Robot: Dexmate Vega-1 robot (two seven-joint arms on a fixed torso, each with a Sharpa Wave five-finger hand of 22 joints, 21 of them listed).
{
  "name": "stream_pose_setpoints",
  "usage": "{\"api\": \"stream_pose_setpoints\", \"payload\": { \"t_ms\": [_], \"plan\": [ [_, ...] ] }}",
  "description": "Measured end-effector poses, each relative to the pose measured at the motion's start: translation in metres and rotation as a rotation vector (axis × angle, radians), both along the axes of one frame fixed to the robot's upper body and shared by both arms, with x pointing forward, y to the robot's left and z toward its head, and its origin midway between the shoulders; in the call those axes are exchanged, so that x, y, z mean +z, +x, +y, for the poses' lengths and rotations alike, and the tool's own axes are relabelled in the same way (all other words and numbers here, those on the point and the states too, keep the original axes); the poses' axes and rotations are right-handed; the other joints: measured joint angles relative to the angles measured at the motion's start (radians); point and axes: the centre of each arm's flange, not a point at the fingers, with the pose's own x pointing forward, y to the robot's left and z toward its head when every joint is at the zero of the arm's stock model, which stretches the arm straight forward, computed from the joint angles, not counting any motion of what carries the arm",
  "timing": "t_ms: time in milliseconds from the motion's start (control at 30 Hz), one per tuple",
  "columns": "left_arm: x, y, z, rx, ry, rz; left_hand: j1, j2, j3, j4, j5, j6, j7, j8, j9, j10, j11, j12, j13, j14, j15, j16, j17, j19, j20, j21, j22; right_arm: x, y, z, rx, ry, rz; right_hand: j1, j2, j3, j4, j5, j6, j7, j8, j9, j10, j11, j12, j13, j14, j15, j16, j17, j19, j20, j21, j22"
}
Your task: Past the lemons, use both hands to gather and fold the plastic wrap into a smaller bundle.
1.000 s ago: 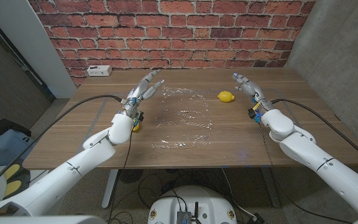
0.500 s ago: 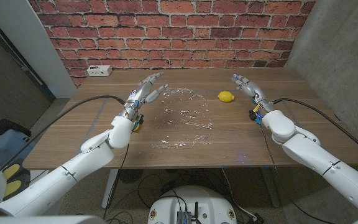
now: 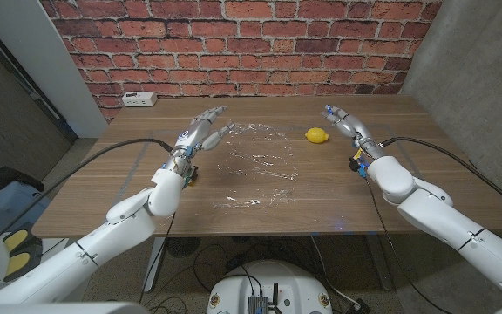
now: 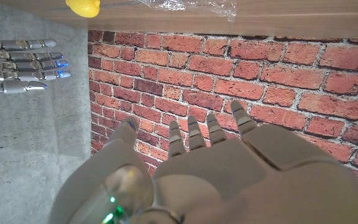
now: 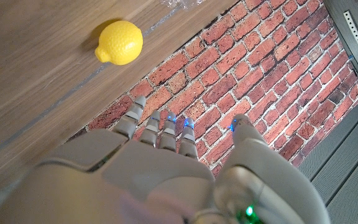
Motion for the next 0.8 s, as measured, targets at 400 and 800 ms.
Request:
{"api": "stream_pose_setpoints", "payload": {
  "t_ms": [400, 800],
  "plan": [
    [-0.008, -0.013, 0.001, 0.028, 0.025, 0.009, 0.005, 0.005, 0.005, -0.011, 0.000, 0.000, 0.000, 0.000, 0.005, 0.000, 0.000, -0.006, 0.000, 0.000, 0.000, 0.000, 0.000, 0.000, 0.000, 0.000, 0.000, -0.003, -0.011, 0.007, -0.025, -0.059, 0.014, 0.010, 0.001, 0.003, -0.010, 0.000, 0.007, -0.004, 0.000, 0.000, 0.011, 0.000, 0.000, 0.000, 0.000, 0.000, 0.000, 0.000, 0.006, -0.006, 0.000, 0.000],
    [-0.015, -0.025, 0.000, 0.043, 0.047, 0.018, 0.013, 0.005, 0.010, -0.015, 0.000, 0.000, 0.000, 0.000, 0.005, 0.000, 0.000, -0.006, 0.005, 0.000, 0.000, 0.000, 0.000, 0.000, 0.000, 0.000, 0.000, -0.009, -0.024, 0.013, -0.042, -0.117, 0.028, 0.015, 0.006, 0.003, -0.010, 0.000, 0.016, -0.002, 0.000, 0.000, 0.014, -0.004, 0.000, 0.000, 0.005, -0.005, 0.000, 0.000, 0.006, -0.006, 0.000, 0.000]
  ]
}}
